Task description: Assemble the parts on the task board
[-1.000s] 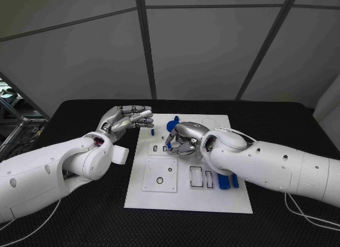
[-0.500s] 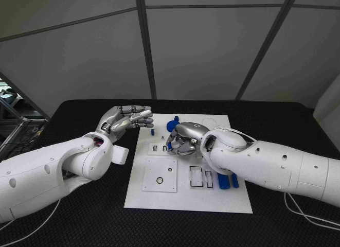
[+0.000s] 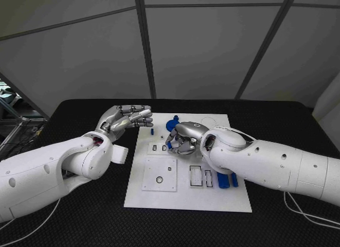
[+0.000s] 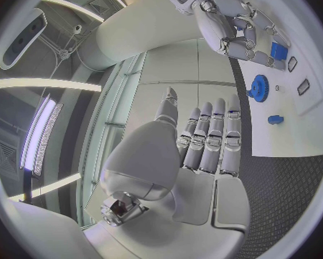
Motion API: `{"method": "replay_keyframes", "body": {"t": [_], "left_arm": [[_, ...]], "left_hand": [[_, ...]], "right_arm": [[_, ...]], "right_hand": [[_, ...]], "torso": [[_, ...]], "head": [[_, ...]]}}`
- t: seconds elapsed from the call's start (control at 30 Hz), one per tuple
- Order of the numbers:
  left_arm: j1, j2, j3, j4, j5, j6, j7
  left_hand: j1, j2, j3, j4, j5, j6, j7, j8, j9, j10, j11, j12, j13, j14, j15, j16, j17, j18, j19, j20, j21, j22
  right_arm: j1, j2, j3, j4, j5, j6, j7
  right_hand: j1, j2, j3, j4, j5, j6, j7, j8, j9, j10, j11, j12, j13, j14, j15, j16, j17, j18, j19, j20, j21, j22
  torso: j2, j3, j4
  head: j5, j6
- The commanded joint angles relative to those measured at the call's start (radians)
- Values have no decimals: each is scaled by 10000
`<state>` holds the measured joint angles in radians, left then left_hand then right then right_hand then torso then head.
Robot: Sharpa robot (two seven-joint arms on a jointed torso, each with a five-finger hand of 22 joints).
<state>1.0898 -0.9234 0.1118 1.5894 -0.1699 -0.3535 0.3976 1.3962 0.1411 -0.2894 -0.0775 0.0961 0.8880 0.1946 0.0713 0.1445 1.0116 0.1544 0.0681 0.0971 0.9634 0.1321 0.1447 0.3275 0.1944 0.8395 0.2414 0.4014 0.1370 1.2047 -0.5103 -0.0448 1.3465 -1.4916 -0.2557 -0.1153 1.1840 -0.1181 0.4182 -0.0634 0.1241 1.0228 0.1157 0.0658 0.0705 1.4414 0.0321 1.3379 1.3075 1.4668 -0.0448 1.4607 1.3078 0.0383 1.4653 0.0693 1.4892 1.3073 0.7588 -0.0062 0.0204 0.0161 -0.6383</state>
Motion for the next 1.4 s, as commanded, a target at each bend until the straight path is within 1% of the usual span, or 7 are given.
{"method": "replay_keyframes", "body": {"t": [0.03, 0.37, 0.6, 0.83, 1.17, 1.27, 1.4], "left_arm": [[18, 12, 11, 6, 11, 113, 4], [17, 4, 11, 10, 11, 125, -4], [17, 4, 11, 2, 11, 134, -14], [18, 6, 11, -40, 11, 239, -50], [21, 68, 11, -218, -20, 570, -215], [23, 129, 11, -332, -213, 646, -379], [48, 207, 11, -551, -975, 837, -957]], "left_hand": [[2, 68, -18, -55, -21, -26, 13, -47, 11, -36, 42, -33, 1, 18, 61, -33, -9, -136, -29, 11, -61, -11], [2, 68, -18, -55, -21, -26, 13, -47, 11, -36, 42, -33, 1, 18, 61, -33, -9, -136, -29, 11, -61, -11], [2, 68, -18, -55, -21, -26, 13, -47, 11, -36, 42, -33, 1, 18, 61, -33, -9, -136, -29, 11, -61, -11], [-59, 125, -77, -117, -40, -45, 4, -50, 19, -26, 44, -30, 6, 532, -49, 13, 77, -100, 273, -56, 13, -26], [-89, 235, -114, -189, -31, 56, 11, -11, 52, 190, 58, 32, 50, 761, -87, -137, 86, -109, 447, -108, 5, -80], [-121, 292, -158, -231, -29, 146, 9, 0, 76, 491, 29, 108, 114, 1047, -146, -131, 138, -101, 639, -157, 59, -86], [-184, 397, -264, -274, 26, 445, -107, 87, 164, 1244, -244, 341, 324, 2247, -523, 457, 473, -87, 1562, -510, 606, 130]], "right_arm": [[-5, 6, -11, -10, -64, 81, -40], [-5, 21, -11, -66, -43, -4, -20], [-5, 29, -11, -83, 127, -465, 217], [-4, -87, -9, 9, 869, -1631, 1207], [72, -712, 7, 491, 2321, -1442, 2725], [171, -1004, 62, 667, 2924, -1243, 2961], [384, -1492, 240, 867, 3727, -822, 2820]], "right_hand": [[-147, -61, -25, -59, -75, -178, 24, -61, -18, -106, 7, -89, 179, 607, 41, -89, 848, 37, -114, 18, -63, 782], [-308, -200, -182, -23, -164, -435, 54, -49, -17, -167, 43, -182, 89, 589, 73, -159, 769, 57, -165, 55, -118, 694], [-598, -505, -1037, 291, -172, -878, 114, -42, -9, -331, 100, -450, -187, 578, 123, -231, 703, 76, -209, 99, -183, 606], [-21, -491, -2203, 873, -39, -1331, 201, -18, 20, -263, 182, -357, -131, 613, 189, -179, 800, 54, -128, 170, -147, 711], [387, -503, -2570, 1206, -97, -1304, 198, 8, 65, -414, 183, -574, -360, 551, 194, -334, 622, 143, -381, 178, -373, 315], [615, -331, -2520, 1153, -79, -1010, 137, 96, 136, -702, 134, -1014, -792, 435, 169, -617, 288, 285, -798, 162, -740, -323], [777, -58, -2374, 971, -1, -688, 106, 98, 197, -1837, 82, -2771, -2449, -302, 162, -2342, -1572, 835, -2647, 157, -2499, -3008]], "torso": [[1, -1, 1], [-4, -4, -1], [-7, -1, 3], [-16, 0, -5], [-59, -16, -19], [-110, -11, -26], [-188, -10, -26]], "head": [[-1, 0], [-22, 5], [-22, 9], [-23, 49], [-49, 144], [-28, 140], [-13, 110]]}}
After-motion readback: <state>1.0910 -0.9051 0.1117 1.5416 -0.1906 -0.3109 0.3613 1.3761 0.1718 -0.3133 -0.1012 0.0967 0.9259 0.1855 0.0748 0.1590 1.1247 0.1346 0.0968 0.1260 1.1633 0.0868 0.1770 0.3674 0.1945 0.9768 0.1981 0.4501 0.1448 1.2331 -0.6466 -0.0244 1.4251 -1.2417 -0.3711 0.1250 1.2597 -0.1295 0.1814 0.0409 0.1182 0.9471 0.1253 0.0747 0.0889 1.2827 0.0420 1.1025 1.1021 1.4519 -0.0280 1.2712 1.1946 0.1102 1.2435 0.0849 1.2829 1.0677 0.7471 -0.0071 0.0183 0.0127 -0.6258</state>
